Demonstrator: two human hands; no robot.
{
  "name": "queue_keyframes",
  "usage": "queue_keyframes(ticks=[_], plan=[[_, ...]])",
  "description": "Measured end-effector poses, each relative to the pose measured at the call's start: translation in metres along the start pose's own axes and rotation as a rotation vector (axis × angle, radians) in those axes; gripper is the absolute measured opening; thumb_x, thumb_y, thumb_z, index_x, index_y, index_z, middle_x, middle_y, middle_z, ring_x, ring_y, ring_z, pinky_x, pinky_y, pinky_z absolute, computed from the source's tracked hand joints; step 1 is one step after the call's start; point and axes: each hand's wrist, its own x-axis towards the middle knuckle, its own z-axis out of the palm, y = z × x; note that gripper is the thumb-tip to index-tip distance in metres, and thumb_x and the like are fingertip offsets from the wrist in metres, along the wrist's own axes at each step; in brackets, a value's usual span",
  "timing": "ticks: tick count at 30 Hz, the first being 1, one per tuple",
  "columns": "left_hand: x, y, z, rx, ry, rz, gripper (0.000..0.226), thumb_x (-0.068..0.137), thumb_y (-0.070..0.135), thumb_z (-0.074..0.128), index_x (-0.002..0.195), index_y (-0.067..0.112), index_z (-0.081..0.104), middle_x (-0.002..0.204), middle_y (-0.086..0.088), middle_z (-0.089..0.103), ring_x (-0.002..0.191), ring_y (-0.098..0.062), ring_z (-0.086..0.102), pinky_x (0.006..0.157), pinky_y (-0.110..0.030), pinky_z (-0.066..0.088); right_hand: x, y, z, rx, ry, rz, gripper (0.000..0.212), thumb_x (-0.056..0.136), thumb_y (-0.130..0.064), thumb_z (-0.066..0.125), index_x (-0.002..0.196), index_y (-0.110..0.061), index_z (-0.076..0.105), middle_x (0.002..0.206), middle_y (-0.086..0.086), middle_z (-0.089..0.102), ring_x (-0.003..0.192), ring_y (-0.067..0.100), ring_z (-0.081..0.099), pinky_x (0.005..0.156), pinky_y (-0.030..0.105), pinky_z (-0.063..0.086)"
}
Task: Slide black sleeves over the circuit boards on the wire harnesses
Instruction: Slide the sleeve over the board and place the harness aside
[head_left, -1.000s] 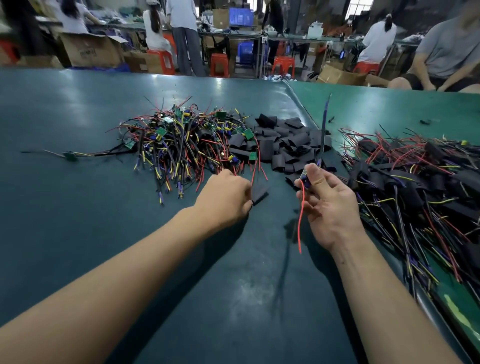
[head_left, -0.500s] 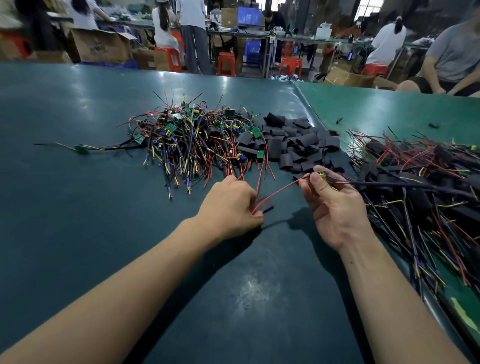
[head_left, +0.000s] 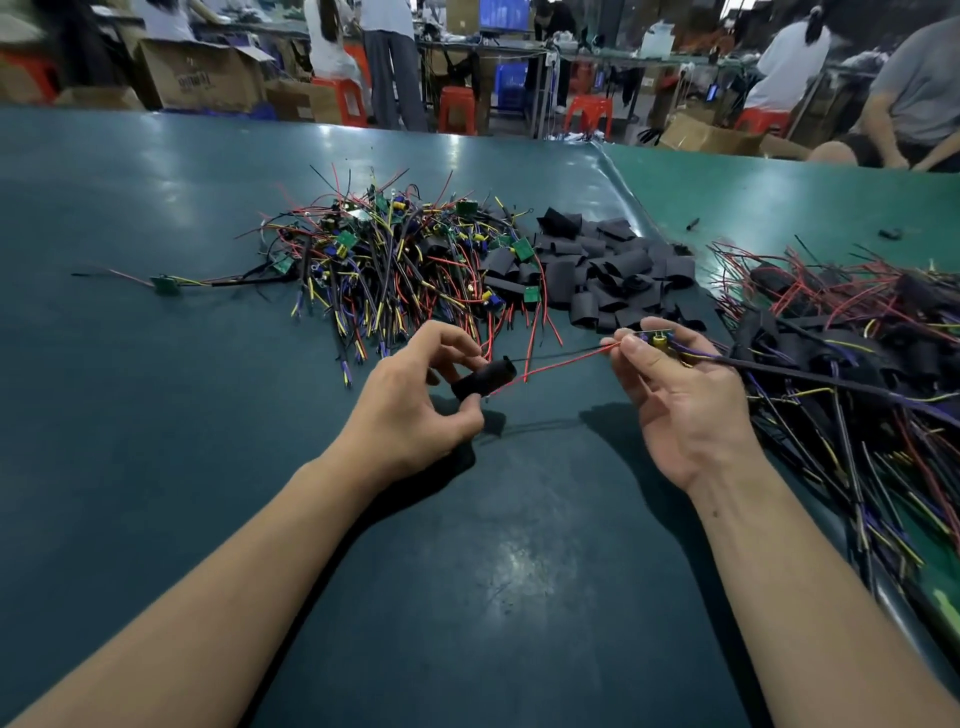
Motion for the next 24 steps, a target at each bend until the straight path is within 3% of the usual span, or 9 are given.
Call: queue_keyframes(ticks=[6, 14, 20, 24], plan=[[0.001, 0.0004, -0.0013, -0.052, 0.008, 0.034, 0.042, 0.074, 0.013, 0.069, 0.107, 0.029, 0.051, 0.099, 0.015, 0.067, 0.095, -0.011, 0.063, 0.089, -0.04, 0.05, -0.0019, -0.0032, 0.0011, 0.016, 0.077, -0.063, 0.021, 0.083, 0.01, 0.066, 0.092, -0.009, 0.063, 0.076, 0.011, 0.07, 0.073, 0.023, 0.071, 0.067, 0.022, 0.056], [0.0009, -0.001, -0.0006, -0.061, -0.022, 0.083, 0.043, 0.076, 0.002, 0.071, 0.112, 0.017, 0.053, 0.103, 0.009, 0.068, 0.101, -0.013, 0.064, 0.096, -0.041, 0.047, 0.0001, -0.0008, 0.0025, 0.078, 0.119, -0.096, 0.021, 0.084, 0.012, 0.064, 0.09, -0.009, 0.062, 0.074, 0.008, 0.069, 0.068, 0.019, 0.07, 0.067, 0.021, 0.056], [0.0031, -0.0051, 0.0011, -0.013, -0.023, 0.105, 0.046, 0.074, 0.004, 0.073, 0.111, 0.022, 0.052, 0.104, 0.009, 0.066, 0.098, -0.011, 0.063, 0.089, -0.016, 0.039, 0.003, -0.0012, 0.0029, 0.146, 0.144, -0.098, 0.021, 0.086, 0.013, 0.062, 0.089, -0.008, 0.061, 0.072, 0.008, 0.069, 0.066, 0.018, 0.07, 0.067, 0.021, 0.057], [0.0029, -0.0052, 0.002, 0.003, -0.016, 0.114, 0.048, 0.074, 0.004, 0.074, 0.113, 0.02, 0.053, 0.105, 0.007, 0.065, 0.098, -0.011, 0.062, 0.088, -0.018, 0.04, 0.0011, 0.003, 0.0046, 0.059, 0.143, -0.104, 0.023, 0.084, 0.013, 0.063, 0.089, -0.008, 0.06, 0.078, 0.011, 0.066, 0.068, 0.02, 0.069, 0.068, 0.021, 0.057]])
